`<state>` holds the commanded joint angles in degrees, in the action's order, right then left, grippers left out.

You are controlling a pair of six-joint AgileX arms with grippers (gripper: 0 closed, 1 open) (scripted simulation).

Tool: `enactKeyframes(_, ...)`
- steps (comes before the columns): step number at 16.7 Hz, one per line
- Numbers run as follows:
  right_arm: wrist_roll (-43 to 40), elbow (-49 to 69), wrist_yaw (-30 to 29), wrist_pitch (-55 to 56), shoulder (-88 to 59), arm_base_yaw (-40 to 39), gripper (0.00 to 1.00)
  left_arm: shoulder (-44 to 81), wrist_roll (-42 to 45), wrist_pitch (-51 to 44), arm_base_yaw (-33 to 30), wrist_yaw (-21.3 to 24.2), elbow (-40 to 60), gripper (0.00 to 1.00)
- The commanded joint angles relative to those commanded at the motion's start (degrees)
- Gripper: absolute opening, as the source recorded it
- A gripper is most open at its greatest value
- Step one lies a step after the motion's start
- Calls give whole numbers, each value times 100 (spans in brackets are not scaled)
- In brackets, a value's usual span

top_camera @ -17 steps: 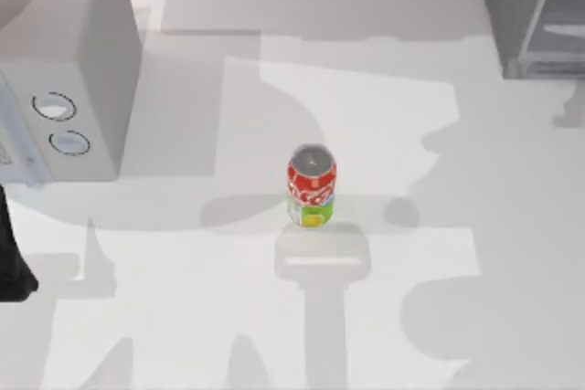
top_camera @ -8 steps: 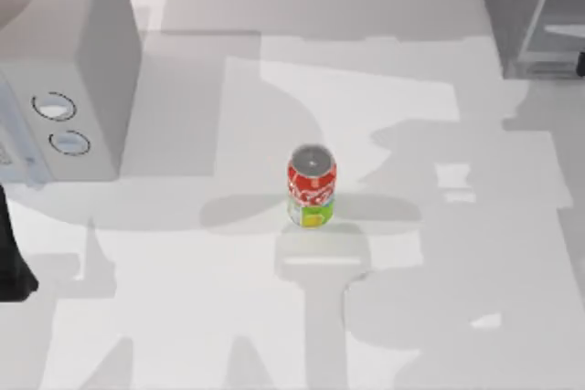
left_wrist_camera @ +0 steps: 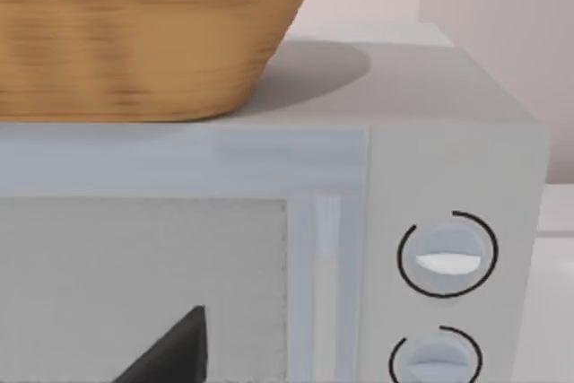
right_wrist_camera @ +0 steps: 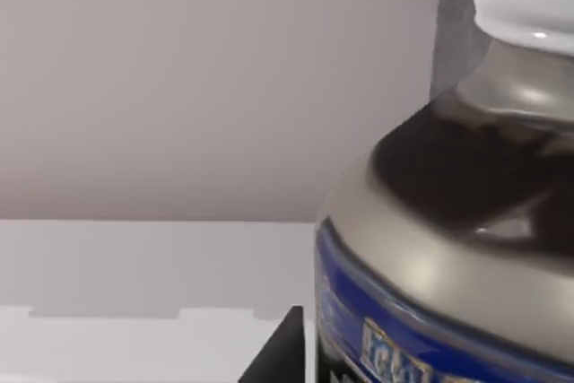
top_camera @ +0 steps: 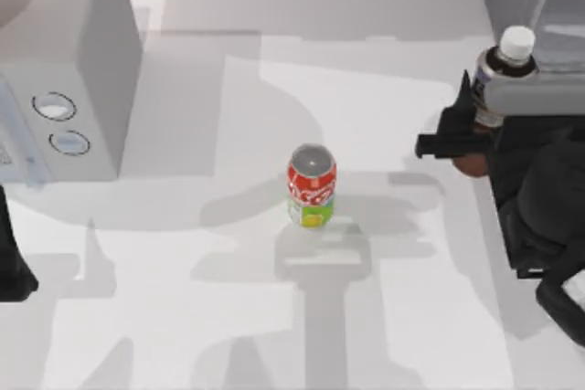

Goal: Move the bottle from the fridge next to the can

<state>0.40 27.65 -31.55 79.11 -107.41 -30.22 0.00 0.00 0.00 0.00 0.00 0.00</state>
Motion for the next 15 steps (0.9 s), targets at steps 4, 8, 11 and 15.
enactKeyframes(4,-17,-233,-735,312,-56,-737,0,0,0,0,0,0,0,100)
enactKeyframes(8,-18,-243,-764,323,-55,-766,0,0,0,0,0,0,0,100)
enactKeyframes(11,-12,-233,-754,316,-52,-755,0,0,0,0,0,0,0,100)
enactKeyframes(15,-18,-243,-763,324,-55,-765,0,0,0,0,0,0,0,100)
